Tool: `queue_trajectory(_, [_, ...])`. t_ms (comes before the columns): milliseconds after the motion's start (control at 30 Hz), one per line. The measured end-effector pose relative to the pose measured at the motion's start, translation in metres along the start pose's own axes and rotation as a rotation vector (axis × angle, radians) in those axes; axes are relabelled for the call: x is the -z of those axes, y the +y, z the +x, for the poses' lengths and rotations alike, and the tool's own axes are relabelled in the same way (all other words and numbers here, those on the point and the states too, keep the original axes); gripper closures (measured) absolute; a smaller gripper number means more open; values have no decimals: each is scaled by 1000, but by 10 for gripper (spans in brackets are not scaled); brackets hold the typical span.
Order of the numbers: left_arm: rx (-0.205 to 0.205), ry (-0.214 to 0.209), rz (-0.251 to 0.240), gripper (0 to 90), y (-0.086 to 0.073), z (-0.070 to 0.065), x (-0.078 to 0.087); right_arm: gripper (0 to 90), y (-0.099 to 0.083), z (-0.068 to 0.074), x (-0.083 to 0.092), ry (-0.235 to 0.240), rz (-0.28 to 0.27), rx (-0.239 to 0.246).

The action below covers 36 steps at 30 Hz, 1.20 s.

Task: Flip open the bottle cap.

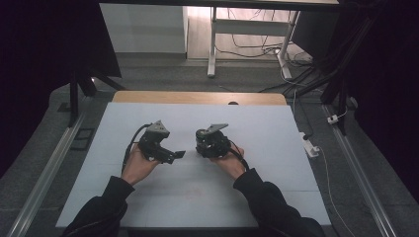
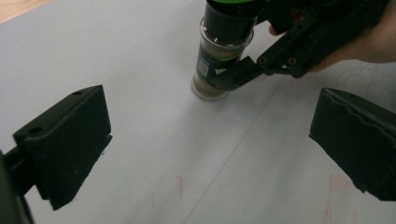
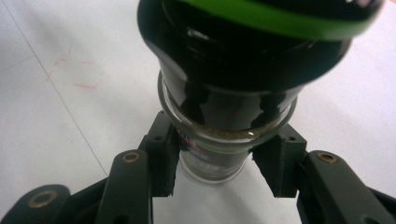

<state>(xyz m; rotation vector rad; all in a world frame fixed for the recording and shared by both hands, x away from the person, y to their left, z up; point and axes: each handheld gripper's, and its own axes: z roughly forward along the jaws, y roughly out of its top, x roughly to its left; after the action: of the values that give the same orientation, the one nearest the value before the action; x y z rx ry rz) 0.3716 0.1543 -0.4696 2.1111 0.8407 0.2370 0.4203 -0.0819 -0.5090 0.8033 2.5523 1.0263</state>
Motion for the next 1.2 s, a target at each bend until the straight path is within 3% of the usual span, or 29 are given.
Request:
queue_trajectory(233, [9, -23, -7, 1, 12, 5, -16, 526, 0, 0, 0, 1, -1, 3])
queue_trajectory(500, [-36, -5, 6, 64, 23, 2, -33, 526, 0, 0, 0, 2, -1, 1])
queue_trajectory(600, [-63, -11, 18, 259, 23, 1, -34, 526, 0, 0, 0, 2, -2, 4])
queue_trajectory(633, [-66, -7, 25, 259, 23, 0, -35, 526, 0, 0, 0, 2, -2, 4])
queue_trajectory(800, [-99, 14, 60, 579, 23, -6, -37, 526, 0, 0, 0, 0, -2, 5])
queue_trajectory(967, [-97, -30, 60, 805, 24, -9, -38, 526, 0, 0, 0, 1, -2, 4])
queue_trajectory(1067, [-98, -53, 51, 886, 25, -11, -40, 526, 0, 0, 0, 0, -1, 3])
queue_trajectory(1200, [-96, -46, 54, 887, 27, -13, -43, 525, 0, 0, 0, 1, -2, -1])
